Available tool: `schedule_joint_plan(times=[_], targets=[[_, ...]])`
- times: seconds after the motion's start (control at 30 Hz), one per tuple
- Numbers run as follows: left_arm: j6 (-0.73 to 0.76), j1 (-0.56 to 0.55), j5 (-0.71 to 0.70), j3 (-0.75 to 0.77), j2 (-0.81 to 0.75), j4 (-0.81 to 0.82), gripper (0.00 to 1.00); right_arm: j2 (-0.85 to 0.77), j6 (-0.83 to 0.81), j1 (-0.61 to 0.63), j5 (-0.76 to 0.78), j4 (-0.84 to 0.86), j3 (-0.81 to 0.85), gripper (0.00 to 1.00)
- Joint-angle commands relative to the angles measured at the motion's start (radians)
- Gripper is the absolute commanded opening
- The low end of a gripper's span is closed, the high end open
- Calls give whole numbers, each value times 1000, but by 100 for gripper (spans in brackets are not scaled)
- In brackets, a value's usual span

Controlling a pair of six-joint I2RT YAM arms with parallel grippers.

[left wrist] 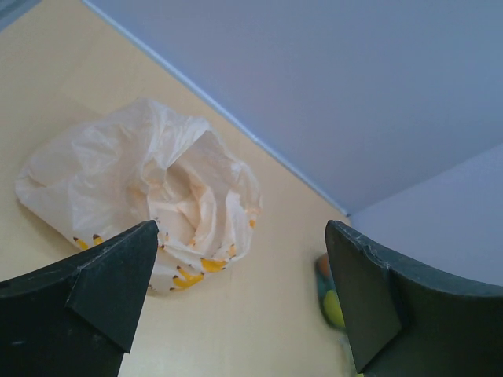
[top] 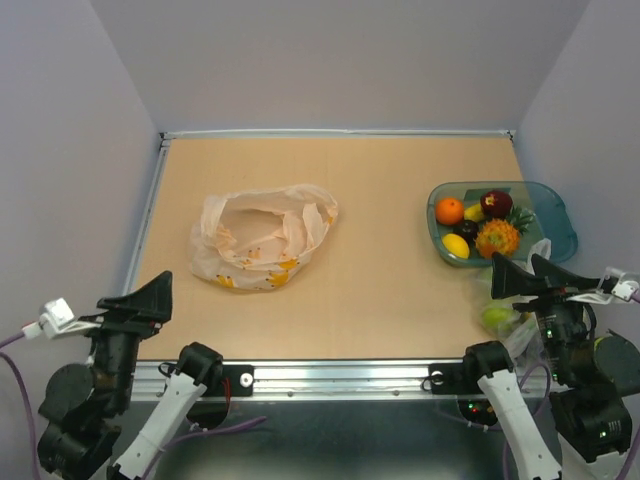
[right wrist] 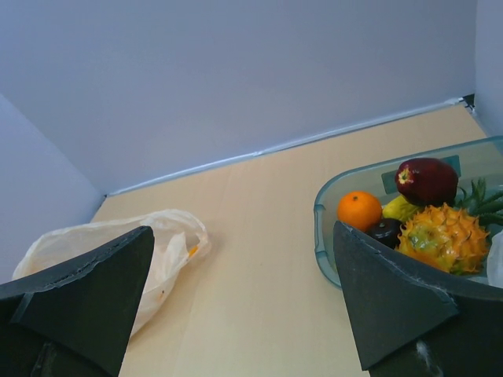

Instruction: Untie the knot of the plastic bag and take out the fruit

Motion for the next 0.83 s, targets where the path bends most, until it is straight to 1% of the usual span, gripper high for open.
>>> schedule_joint_plan(times=[0.0,0.07,0.23,0.4,0.8], targets=[[19,4,-18,41,-138,-49,99,-49,23,8,34,-2,31,100],[8,4,-38,49,-183,-81,99,-55,30,8,22,-4,28,100],[-9,4,-58,46,-199,-141,99,-61,51,8,-21,-5,-3,100],[-27,4,-84,26,-225,-137,99,-61,63,8,-21,-4,-23,100],[-36,4,-101,12,-214,-134,99,-72,76,10,-26,-5,-44,100]])
